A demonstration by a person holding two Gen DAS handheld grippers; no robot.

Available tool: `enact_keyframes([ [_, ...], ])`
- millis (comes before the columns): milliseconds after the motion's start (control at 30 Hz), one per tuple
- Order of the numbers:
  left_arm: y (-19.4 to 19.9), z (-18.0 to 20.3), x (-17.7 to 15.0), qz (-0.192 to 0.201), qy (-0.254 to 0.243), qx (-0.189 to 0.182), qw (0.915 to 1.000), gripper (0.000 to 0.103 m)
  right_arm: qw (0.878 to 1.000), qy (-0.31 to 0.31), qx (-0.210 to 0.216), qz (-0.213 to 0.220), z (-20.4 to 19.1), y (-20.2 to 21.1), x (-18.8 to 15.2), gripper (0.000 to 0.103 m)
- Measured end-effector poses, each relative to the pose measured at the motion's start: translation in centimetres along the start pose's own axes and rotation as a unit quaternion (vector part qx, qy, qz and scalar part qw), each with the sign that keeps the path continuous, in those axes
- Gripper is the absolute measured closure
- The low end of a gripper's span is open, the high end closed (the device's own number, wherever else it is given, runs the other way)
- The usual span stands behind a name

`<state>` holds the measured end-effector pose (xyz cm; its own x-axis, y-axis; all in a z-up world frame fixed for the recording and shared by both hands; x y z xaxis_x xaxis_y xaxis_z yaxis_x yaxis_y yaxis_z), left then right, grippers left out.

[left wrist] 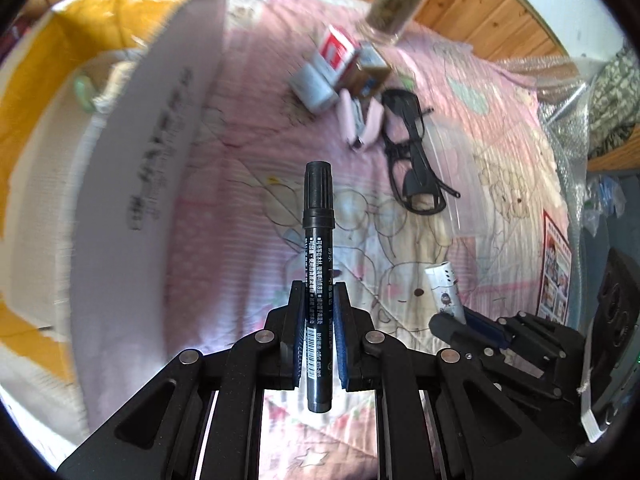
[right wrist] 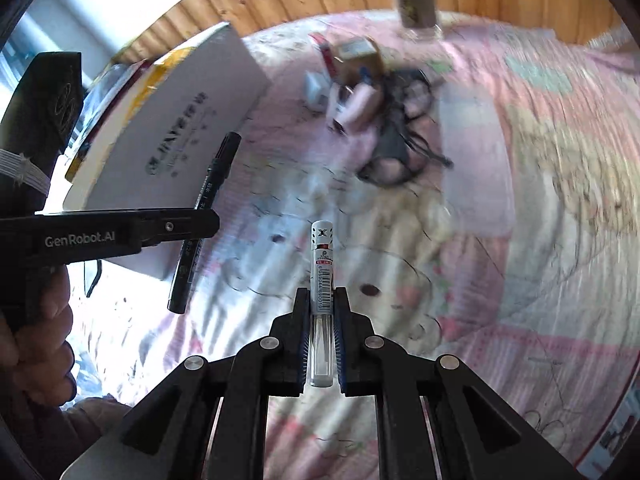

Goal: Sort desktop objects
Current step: 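Grasp the black marker with the left gripper while the right gripper grasps the white tube, then carry the marker and white tube over the cardboard box with both grippers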

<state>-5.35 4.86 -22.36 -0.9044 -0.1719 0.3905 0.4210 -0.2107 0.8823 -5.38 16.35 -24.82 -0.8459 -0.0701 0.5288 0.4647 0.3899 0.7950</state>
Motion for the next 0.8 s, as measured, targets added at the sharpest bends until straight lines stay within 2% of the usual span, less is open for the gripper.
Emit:
enact_keyframes([
  [100,1.6,-0.4,0.7,0.023,0.000,0.010,0.9997,0.090,1.000,0.027,0.001,0.009,-2.8,-0.1,1.7,0.091],
  [367,5.6,-2.5,2.4,0.073,0.010,0.025,0.9970,0.090,0.995,0.100,0.012,0.027,-7.3,1.3,4.4,0.091],
  [800,10.4,-9.7,4.4,0.121,0.087,0.058,0.9872,0.090,0.981,0.181,0.042,0.049,-14.1,1.6,9.0,0.091],
])
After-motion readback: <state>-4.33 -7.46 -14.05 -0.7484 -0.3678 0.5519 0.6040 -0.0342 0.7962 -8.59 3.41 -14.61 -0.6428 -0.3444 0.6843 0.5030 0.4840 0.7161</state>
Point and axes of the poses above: each gripper's, at about its wrist camera, not at the fingertips, and y roughly against the way its jaws point, z to its right, x to its top, the point moved 10 cm from there along -y, roughly the way its jaws point, and after that the axes turned 10 degrees about z, right-handed, at the moved point
